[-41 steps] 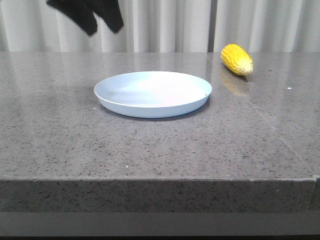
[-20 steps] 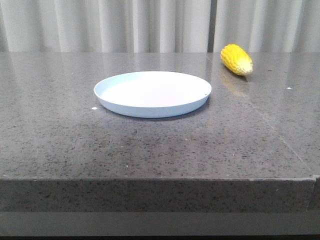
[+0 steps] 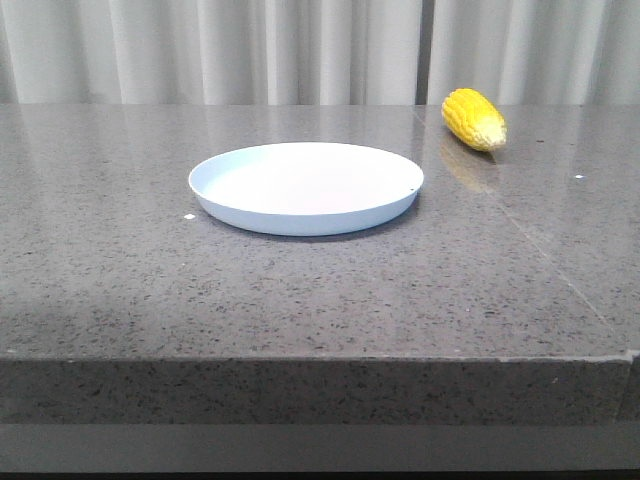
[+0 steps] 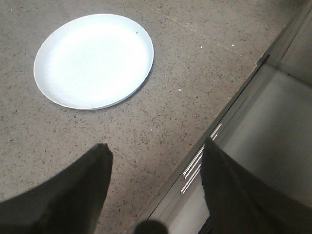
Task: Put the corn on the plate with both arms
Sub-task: 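Release the plate and raise the left gripper away, then lower the right gripper over the yellow corn cob and close on it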
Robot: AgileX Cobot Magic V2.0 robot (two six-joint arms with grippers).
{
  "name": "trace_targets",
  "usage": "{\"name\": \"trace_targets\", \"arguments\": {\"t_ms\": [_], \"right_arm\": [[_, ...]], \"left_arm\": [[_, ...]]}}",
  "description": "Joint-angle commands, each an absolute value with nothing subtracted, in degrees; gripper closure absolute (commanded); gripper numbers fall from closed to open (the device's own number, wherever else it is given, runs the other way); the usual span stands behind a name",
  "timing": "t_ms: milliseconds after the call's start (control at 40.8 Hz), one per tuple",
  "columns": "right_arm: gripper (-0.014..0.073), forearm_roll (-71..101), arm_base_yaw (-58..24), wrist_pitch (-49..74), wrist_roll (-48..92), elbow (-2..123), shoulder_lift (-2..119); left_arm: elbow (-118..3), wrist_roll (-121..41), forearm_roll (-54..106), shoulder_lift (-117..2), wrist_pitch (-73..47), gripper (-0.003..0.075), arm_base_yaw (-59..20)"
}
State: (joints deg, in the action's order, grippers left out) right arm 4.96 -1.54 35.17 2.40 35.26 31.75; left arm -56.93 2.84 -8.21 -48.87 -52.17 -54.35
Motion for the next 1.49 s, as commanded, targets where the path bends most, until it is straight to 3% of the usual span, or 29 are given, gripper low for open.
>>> {"name": "trace_targets", "arguments": {"t_ms": [0,319,539,1152,1470], "right_arm": [[0.0104,5.62,-1.15,31.17,2.91,37.23,32.43],[0.0095,6.00,-2.66,34.75,2.91,41.29,37.88],[-0.0050,6.00,-5.95,39.14,2.91,51.83,50.48],[-0.0042,6.54,-6.46,46.84,2.53,93.61,92.60],[-0.0042,6.54,-6.46,47.07,1.08,111.14,108.44]], "left_arm": [[-56.52,3.54,-8.05,-46.17,-48.60,0.0318,-54.83],[-55.72,3.54,-8.05,-45.30,-48.83,0.0322,-54.83],[-55.72,3.54,-8.05,-45.30,-48.59,0.0322,-54.83],[-55.72,3.54,-8.05,-45.30,-48.59,0.0322,-54.83],[-55.72,3.54,-8.05,-45.30,-48.59,0.0322,-54.83]]}}
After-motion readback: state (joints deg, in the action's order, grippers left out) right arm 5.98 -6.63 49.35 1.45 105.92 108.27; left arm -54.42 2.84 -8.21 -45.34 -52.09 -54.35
